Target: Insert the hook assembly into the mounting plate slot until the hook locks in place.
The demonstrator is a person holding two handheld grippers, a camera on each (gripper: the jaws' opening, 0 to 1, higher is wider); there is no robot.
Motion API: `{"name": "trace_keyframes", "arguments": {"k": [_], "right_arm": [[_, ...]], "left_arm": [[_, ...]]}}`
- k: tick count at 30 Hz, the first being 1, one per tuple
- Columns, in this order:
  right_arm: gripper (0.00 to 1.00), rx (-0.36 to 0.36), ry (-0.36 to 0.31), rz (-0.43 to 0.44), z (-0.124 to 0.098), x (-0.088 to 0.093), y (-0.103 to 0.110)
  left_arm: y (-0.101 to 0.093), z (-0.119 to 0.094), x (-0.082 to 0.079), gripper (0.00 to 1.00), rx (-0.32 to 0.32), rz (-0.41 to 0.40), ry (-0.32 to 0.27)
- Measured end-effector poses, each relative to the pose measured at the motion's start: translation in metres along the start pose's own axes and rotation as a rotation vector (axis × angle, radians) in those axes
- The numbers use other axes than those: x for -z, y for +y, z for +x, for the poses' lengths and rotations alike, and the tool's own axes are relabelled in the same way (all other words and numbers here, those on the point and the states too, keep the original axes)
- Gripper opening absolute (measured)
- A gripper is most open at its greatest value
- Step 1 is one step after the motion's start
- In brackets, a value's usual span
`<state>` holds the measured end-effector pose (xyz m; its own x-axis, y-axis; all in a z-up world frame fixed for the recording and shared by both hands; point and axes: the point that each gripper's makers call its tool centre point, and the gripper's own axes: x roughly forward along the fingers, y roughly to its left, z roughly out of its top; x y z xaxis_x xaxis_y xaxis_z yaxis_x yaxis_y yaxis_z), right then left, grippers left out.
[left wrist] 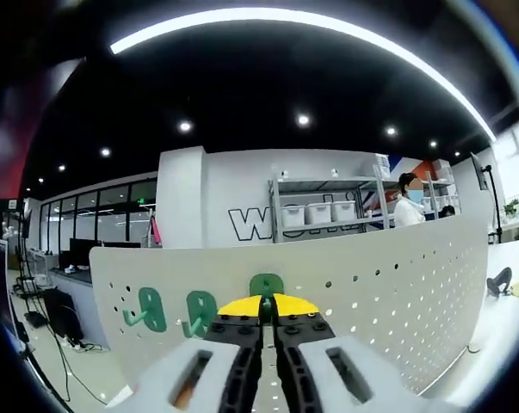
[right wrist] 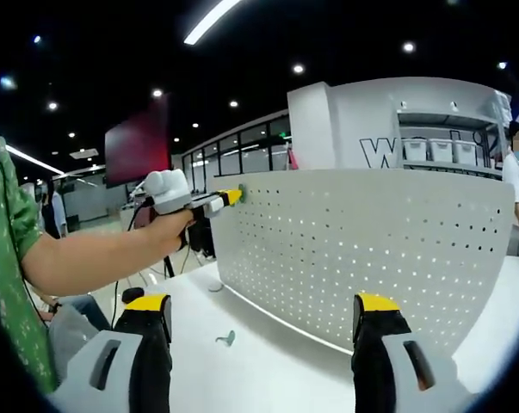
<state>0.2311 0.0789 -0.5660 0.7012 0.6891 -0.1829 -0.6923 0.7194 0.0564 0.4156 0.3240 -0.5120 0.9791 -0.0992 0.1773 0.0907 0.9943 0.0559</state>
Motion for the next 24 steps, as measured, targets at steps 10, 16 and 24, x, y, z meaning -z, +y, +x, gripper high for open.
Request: {"name": "trace_keyframes", "arguments": {"k": [10,16,24], "right_arm": [[0.88,0.006,0.005,0.000,-0.0013,0.0014,-0.0016],[0.88,0.009,0.009,-0.001,-0.0020,0.0020,-0.0029],[0.88,0.009,0.011,-0.004,-0.0012,0.0009,-0.0031]], "left_arm": [[-0.0009,0.0000,0.0011,0.03,0.001,0.011,-0.008],[-0.0013,-0.0001,0.0023,0.03,-0.001,0.014,-0.011],[-0.0006,0.0003,0.0057,0.03,-0.003,0.009,-0.005]]}}
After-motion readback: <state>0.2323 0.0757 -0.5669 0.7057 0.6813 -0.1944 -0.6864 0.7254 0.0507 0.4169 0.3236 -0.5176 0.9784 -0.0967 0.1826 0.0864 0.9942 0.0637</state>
